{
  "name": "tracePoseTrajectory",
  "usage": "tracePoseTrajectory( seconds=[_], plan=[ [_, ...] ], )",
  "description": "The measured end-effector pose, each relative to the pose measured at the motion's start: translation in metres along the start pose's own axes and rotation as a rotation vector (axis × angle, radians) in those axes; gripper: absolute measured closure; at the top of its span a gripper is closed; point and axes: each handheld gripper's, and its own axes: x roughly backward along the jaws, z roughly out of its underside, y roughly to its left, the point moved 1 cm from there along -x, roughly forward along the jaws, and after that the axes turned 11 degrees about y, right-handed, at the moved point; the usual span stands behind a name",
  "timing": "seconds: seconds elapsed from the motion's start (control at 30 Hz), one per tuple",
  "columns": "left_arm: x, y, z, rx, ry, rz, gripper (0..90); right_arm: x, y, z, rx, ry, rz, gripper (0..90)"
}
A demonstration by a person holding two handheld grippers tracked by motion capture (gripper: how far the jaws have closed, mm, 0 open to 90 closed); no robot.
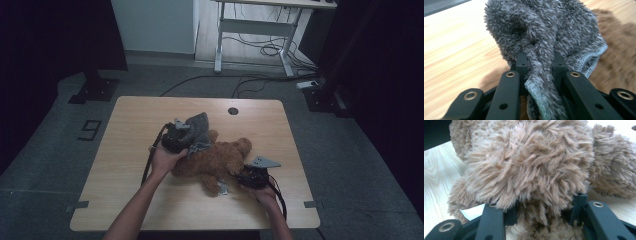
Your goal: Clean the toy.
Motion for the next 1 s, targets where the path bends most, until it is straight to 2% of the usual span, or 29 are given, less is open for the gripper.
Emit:
tracePoseTrajectory(
  seconds=[0.17, 0.27, 0.4, 0.5, 0.57, 0.63, 0.73, 0.87, 0.9, 0.93, 1.0],
  plan=[
    [0.004, 0.031, 0.033, 0.077, 0.022, -0.018, 73.7, 0.000, 0.000, 0.000, -0.003, -0.001, 0.000, 53.4],
    [-0.003, 0.043, 0.054, 0.125, 0.043, 0.014, 73.7, 0.000, 0.000, 0.000, -0.006, -0.002, -0.003, 53.5],
    [-0.020, 0.045, 0.081, 0.155, 0.071, 0.071, 73.8, -0.001, -0.001, 0.000, -0.012, -0.005, -0.006, 53.6],
    [-0.025, 0.044, 0.085, 0.171, 0.052, 0.103, 73.9, -0.001, -0.002, 0.000, -0.014, -0.005, -0.008, 53.7],
    [-0.024, 0.046, 0.081, 0.178, 0.049, 0.112, 73.9, -0.001, -0.002, 0.000, -0.016, -0.010, -0.008, 54.0],
    [-0.023, 0.048, 0.074, 0.170, 0.043, 0.105, 74.0, -0.002, -0.004, -0.001, -0.020, -0.011, -0.008, 54.3],
    [-0.019, 0.052, 0.059, 0.170, 0.016, 0.101, 74.0, -0.004, -0.009, -0.003, -0.030, -0.019, -0.005, 54.5],
    [-0.002, 0.055, 0.035, 0.161, -0.056, 0.118, 73.9, -0.008, -0.017, -0.010, -0.031, -0.011, 0.023, 54.5],
    [0.003, 0.054, 0.028, 0.157, -0.079, 0.141, 73.9, -0.009, -0.018, -0.012, -0.028, -0.010, 0.028, 54.5],
    [0.009, 0.052, 0.021, 0.150, -0.100, 0.160, 73.8, -0.011, -0.018, -0.013, -0.019, -0.014, 0.034, 54.6],
    [0.016, 0.045, 0.006, 0.127, -0.127, 0.167, 73.6, -0.013, -0.019, -0.015, -0.015, -0.011, 0.043, 54.6]
  ],
)
